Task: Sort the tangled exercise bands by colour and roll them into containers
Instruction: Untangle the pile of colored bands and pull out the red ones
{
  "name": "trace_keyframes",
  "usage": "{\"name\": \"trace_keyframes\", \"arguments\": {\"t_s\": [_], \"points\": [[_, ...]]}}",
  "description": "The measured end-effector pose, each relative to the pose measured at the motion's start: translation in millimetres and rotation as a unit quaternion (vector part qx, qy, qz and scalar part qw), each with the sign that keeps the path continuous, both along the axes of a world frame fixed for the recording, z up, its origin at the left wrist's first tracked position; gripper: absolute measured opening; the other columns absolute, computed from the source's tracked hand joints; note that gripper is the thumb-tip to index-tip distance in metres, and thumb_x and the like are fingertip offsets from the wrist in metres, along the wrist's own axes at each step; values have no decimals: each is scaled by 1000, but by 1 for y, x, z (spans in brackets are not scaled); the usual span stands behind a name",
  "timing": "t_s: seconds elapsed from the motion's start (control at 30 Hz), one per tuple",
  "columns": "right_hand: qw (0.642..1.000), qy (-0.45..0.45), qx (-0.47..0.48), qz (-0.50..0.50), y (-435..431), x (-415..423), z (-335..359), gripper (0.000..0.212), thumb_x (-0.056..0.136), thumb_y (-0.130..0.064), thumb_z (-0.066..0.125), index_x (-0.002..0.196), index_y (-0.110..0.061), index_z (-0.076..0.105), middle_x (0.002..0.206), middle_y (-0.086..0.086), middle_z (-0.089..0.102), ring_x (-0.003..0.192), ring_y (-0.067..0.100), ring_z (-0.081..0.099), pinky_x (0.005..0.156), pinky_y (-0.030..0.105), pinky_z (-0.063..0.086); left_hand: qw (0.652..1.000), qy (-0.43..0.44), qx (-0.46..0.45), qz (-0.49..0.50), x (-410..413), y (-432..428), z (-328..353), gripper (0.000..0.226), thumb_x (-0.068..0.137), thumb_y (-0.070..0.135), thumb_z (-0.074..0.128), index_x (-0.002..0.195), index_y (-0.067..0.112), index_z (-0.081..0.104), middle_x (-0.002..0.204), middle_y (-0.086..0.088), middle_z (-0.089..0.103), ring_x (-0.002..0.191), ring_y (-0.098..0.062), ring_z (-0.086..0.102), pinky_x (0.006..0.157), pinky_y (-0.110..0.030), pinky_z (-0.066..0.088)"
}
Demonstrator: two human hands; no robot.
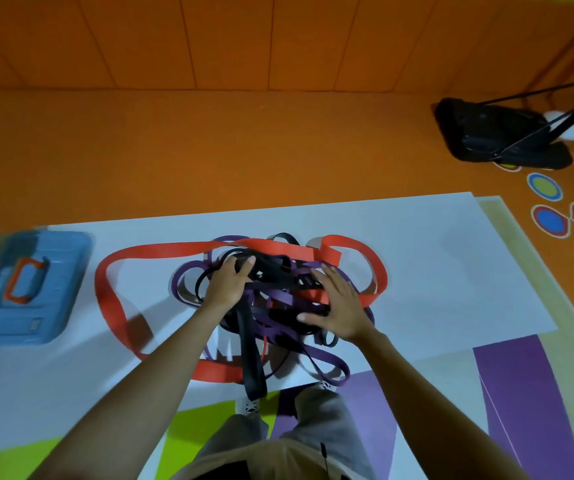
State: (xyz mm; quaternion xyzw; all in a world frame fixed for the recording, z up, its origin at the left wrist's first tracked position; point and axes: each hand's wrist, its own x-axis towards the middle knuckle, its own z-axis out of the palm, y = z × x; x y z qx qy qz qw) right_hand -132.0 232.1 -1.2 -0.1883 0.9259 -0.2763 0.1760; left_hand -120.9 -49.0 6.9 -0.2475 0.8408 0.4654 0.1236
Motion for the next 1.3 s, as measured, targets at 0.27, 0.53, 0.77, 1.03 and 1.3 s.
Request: {"name": "trace_keyframes", "arguments": {"t_s": [0.27, 0.53, 0.77, 1.03, 1.3], "points": [[968, 6, 247, 37, -89, 26, -32, 149, 77, -52, 87, 150, -37, -42, 174, 16, 0, 156, 41, 23, 118, 72, 20, 1000, 17, 13, 11, -1, -6, 1, 51, 105, 56, 47, 125, 10, 56, 94, 1, 77, 89, -18, 72, 88, -38, 54], [955, 116, 273, -4, -78, 49, -57, 132, 53, -78, 86, 157, -13, 40, 118, 14, 61, 101, 34, 60, 83, 54, 52, 993, 3, 49, 107, -5, -26, 5, 63, 107, 52, 45, 151, 7, 41, 99, -5, 78, 110, -28, 69, 96, -39, 48], [949, 90, 290, 83, -85, 33, -49, 88, 53, -76, 84, 116, -17, 65, 116, 10, 61, 104, 33, 60, 88, 53, 50, 996, 2, 15, 86, -7, -50, -7, 67, 100, 66, 46, 134, 10, 60, 125, -9, 71, 115, -32, 64, 99, -47, 50], [984, 55, 114, 124, -74, 45, -51, 53, 97, -30, 66, 138, -19, 34, 110, 13, 70, 93, 41, 71, 78, 51, 57, 996, 32, 63, 51, -17, -42, -3, 40, 105, 52, 51, 120, 15, 60, 94, -3, 77, 91, -23, 72, 91, -41, 54], [983, 32, -138, -115, -16, 27, -11, 28, 101, -14, 56, 123, -31, 58, 112, -9, 66, 104, 9, 64, 89, 32, 54, 984, 58, 74, 152, -27, -55, 1, 42, 106, 45, 51, 87, 9, 60, 72, -10, 67, 50, -23, 54, 55, -33, 46]]}}
